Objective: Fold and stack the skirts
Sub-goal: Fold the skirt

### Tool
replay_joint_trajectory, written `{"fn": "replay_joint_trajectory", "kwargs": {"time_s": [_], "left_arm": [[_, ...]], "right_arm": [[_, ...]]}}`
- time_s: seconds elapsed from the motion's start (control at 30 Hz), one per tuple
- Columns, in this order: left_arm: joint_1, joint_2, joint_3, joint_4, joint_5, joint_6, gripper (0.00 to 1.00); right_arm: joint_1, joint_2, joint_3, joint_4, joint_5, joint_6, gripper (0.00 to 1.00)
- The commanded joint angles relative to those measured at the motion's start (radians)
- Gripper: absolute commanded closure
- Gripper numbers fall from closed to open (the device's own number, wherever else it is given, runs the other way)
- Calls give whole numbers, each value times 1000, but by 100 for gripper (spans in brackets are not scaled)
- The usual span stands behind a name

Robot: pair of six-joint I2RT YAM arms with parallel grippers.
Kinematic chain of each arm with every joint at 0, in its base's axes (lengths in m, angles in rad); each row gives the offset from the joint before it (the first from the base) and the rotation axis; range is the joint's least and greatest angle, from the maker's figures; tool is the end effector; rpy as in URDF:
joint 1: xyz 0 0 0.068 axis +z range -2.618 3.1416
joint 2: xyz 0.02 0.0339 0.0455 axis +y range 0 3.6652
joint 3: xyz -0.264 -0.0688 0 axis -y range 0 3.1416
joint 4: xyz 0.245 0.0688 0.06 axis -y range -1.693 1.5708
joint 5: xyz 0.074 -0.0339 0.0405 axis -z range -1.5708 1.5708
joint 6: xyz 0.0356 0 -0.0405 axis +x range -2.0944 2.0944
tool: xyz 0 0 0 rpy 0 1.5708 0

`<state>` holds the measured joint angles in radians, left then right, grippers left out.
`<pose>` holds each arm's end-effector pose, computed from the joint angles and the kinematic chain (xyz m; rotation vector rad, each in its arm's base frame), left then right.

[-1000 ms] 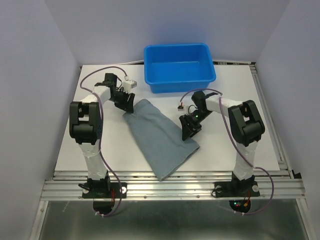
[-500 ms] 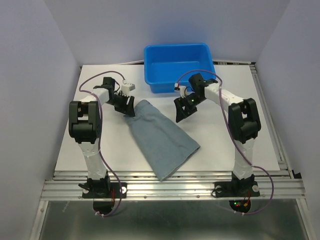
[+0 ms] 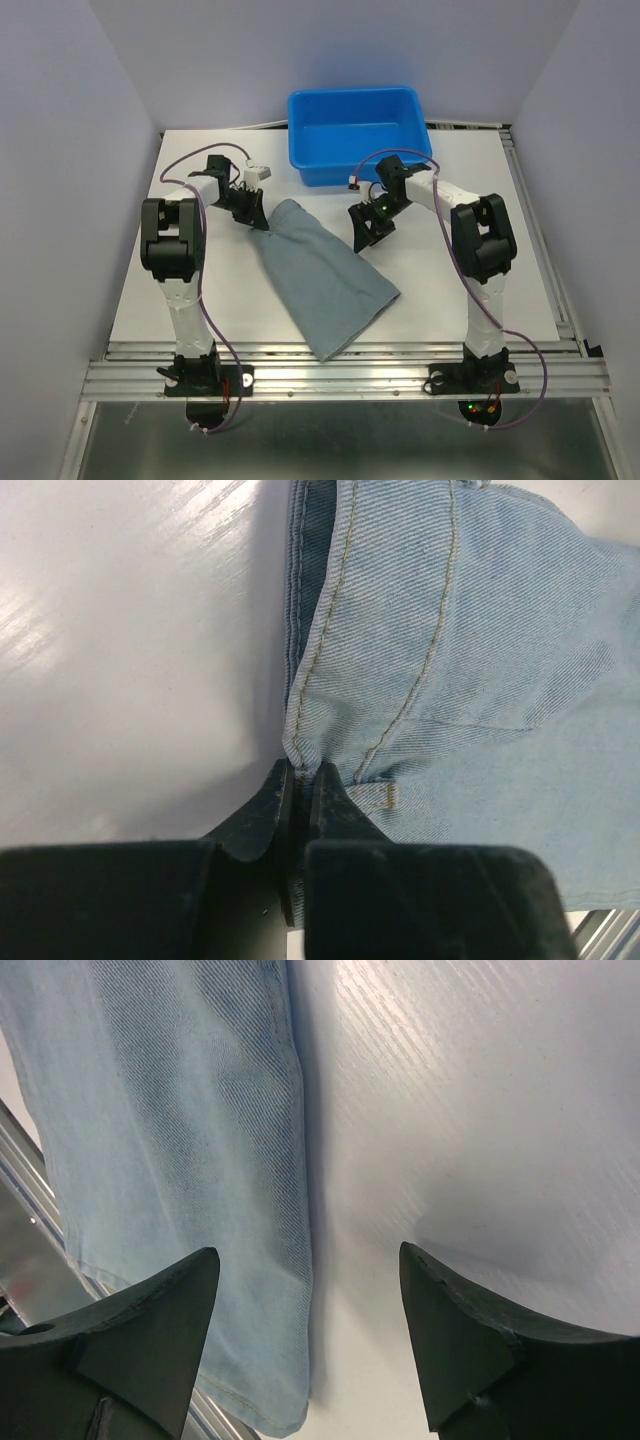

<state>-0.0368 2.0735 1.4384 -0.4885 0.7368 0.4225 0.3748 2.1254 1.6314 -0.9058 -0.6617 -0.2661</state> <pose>0.4223 -0.0395 0.1573 0.7675 2.3378 -0.8218 0.3834 0.1743 0.1740 -0.9764 2.6758 0.9897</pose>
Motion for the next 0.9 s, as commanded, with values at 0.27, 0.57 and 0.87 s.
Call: {"fn": "replay_joint_trajectory", "kwargs": {"time_s": [0.27, 0.57, 0.87], "left_arm": [[-9, -125, 68, -133, 38, 25, 100], [-26, -204, 17, -108, 23, 5, 100], [-140, -296, -33, -52, -69, -2, 100]], "right_arm": [[3, -99, -100, 1, 40, -39, 23], [3, -99, -90, -15, 36, -38, 24], [3, -90, -87, -22, 50, -47, 24]]}}
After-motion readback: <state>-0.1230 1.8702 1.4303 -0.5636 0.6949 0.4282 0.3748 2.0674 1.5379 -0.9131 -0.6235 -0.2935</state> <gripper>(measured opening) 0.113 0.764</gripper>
